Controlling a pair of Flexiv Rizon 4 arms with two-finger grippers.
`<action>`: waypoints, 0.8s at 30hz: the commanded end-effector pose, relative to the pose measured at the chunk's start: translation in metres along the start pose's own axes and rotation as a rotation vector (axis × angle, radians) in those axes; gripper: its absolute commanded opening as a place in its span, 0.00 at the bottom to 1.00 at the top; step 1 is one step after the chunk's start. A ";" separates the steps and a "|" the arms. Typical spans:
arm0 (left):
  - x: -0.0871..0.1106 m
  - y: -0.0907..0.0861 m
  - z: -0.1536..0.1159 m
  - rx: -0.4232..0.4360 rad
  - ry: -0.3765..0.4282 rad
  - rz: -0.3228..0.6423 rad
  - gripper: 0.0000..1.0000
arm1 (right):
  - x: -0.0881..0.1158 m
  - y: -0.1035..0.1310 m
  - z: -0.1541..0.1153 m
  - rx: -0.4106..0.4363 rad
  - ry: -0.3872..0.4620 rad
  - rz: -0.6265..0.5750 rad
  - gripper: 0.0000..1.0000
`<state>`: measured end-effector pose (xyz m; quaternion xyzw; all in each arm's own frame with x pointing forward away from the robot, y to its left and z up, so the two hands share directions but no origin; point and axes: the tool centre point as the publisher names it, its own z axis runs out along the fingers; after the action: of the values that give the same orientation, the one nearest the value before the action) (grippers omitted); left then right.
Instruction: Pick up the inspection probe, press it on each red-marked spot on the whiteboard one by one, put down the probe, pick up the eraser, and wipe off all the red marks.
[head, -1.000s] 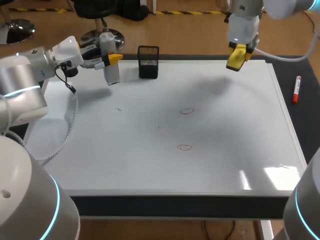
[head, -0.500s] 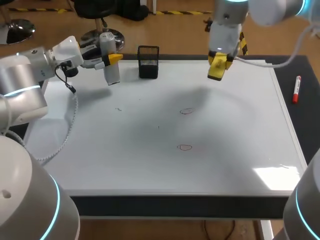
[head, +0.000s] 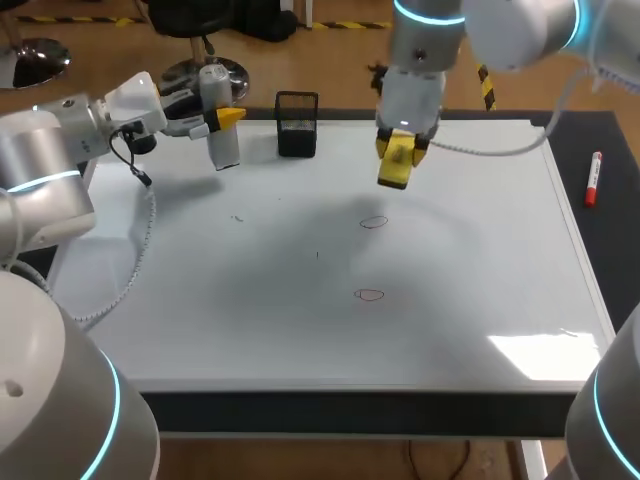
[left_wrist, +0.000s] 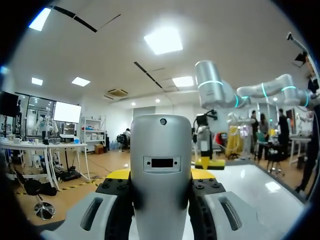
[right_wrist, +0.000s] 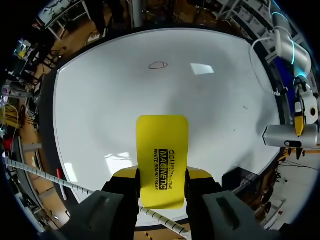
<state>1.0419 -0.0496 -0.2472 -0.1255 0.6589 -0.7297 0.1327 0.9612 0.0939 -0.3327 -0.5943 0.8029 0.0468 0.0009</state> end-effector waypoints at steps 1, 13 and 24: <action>0.000 0.000 0.000 0.003 -0.002 0.002 0.00 | -0.015 0.012 0.008 0.013 0.043 -0.031 0.00; 0.000 0.000 0.000 0.003 -0.002 0.002 0.00 | -0.041 0.042 0.042 0.016 0.054 -0.088 0.00; 0.000 0.000 0.000 0.003 -0.002 0.002 0.00 | -0.044 0.050 0.064 0.056 0.077 -0.082 0.00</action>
<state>1.0417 -0.0494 -0.2471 -0.1256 0.6588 -0.7298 0.1327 0.9236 0.1539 -0.3865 -0.6282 0.7780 0.0063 -0.0113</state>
